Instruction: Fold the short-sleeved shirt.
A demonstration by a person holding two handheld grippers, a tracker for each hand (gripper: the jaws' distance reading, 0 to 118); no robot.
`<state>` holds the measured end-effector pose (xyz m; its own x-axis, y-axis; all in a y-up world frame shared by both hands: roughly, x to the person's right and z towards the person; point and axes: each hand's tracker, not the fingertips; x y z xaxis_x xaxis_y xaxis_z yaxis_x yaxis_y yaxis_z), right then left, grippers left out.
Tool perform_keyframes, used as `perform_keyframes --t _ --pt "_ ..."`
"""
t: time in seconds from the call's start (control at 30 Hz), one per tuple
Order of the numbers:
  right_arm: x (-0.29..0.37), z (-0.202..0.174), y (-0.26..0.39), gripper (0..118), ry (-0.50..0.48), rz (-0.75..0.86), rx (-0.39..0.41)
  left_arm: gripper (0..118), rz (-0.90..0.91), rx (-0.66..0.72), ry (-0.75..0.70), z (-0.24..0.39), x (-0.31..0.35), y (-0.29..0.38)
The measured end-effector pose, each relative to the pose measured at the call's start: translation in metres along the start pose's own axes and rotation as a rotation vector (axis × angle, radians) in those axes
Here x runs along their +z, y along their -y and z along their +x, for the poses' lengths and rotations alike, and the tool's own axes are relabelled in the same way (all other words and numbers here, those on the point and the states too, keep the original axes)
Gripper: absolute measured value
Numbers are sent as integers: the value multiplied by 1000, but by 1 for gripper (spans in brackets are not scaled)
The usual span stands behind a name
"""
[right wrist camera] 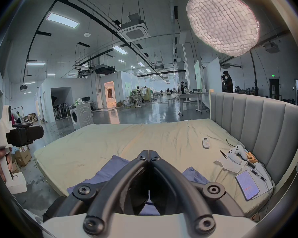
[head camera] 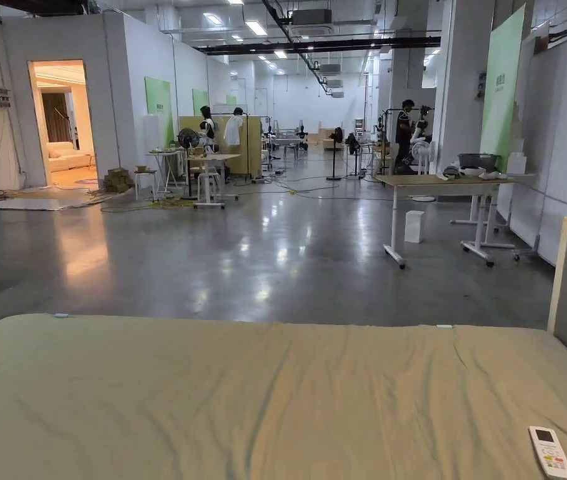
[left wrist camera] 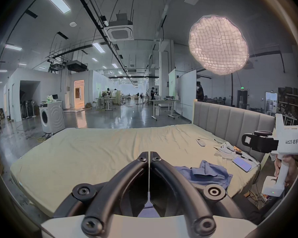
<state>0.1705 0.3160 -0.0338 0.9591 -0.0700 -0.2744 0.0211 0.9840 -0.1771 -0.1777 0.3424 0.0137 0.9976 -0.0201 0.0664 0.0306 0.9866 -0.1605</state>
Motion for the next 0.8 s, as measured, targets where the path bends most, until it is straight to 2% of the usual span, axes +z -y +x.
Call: perform_keyframes --t 0.3,0.53,0.57,0.67,0.7,0.8 --pt "-6 5 6 0 3 -29 -17 1 -20 -4 23 3 -22 -1" --pt "-15 18 20 0 20 -87 -44 1 -105 -4 45 -11 -71 8" --pt "-15 21 23 0 27 -97 -49 4 -162 8 58 -14 -83 12" --pt "-17 32 36 0 54 -138 -80 65 -357 34 147 -38 -151 28" --pt "-19 37 42 0 64 -159 -100 77 -360 79 118 -50 -174 42" --pt "-22 50 54 0 98 -220 -120 79 -479 167 139 -71 -242 67"
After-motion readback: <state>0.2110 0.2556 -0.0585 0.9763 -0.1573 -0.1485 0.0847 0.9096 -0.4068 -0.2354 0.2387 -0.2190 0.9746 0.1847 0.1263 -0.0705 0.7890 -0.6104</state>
